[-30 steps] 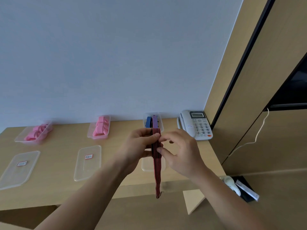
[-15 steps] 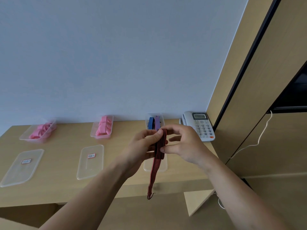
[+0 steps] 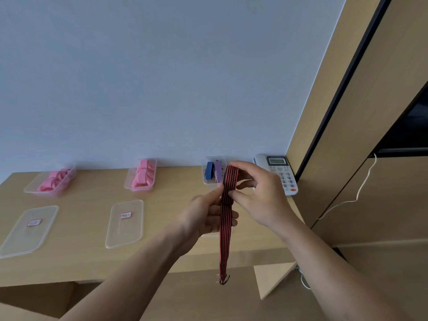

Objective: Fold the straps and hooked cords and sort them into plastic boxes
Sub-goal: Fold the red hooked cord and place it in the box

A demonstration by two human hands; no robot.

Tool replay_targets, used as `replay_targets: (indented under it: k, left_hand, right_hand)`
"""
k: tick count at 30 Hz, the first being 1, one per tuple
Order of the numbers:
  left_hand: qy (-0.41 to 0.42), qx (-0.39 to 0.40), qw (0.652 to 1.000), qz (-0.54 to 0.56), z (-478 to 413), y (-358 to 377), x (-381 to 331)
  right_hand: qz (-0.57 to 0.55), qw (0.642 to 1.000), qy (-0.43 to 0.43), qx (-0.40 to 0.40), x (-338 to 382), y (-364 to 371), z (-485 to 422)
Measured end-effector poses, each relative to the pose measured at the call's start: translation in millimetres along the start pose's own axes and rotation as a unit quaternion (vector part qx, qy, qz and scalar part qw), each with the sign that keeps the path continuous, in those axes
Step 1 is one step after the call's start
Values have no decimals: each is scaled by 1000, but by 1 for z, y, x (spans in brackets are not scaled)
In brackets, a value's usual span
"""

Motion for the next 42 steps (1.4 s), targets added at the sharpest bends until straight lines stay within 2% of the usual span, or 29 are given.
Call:
replay_targets:
  k: [3,8,16,22,26,29,32,34,37,39,42]
  left_hand:
    - [-18,-1,1000,1,0,-2,3]
    - [-3,-19,1000,14,-2,-9,-4]
    - [10,-20,999,46,-9,-15,-5]
    - [40,-11,997,71,-13,-23,-16]
    - [58,-16,996,62,-14,-26,-21]
    - [71,-13,997,39,-12,-25,-25]
    - [90,-1,996,10,-9,-20,-29]
    - [104,0,995,3,-5,-17,-32]
    - [119,1,993,-22,0,-14,-35]
    - [120,8,992,-29,1,-13,-34]
    - [117,18,993,-14,2,-13,-33]
  right_hand:
    - [38,996,-66,-40,11,-3,6]
    - [84,976,-174,-98,30,-6,19]
    - [44,978,-188,-77,35,-4,36]
    - [68,976,-199,-55,27,7,45]
    - [100,971,-208,-57,24,10,48]
    - [85,974,-206,-37,28,10,46]
    - [46,986,-158,-39,27,2,35]
    - [39,997,-58,-15,13,3,25]
    - [13,986,102,131,-12,25,21]
    - [-35,976,136,166,-15,28,20]
    - [-54,978,142,143,-13,21,15]
Point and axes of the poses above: each hand's wrist, its own z-axis away from the middle knuckle, its own y-axis out of the palm, x = y × z, the point moved 9 cm from there along -z, towards the middle knuckle, and after that the axes turned 5 degrees about -x, right-handed, at the moved point
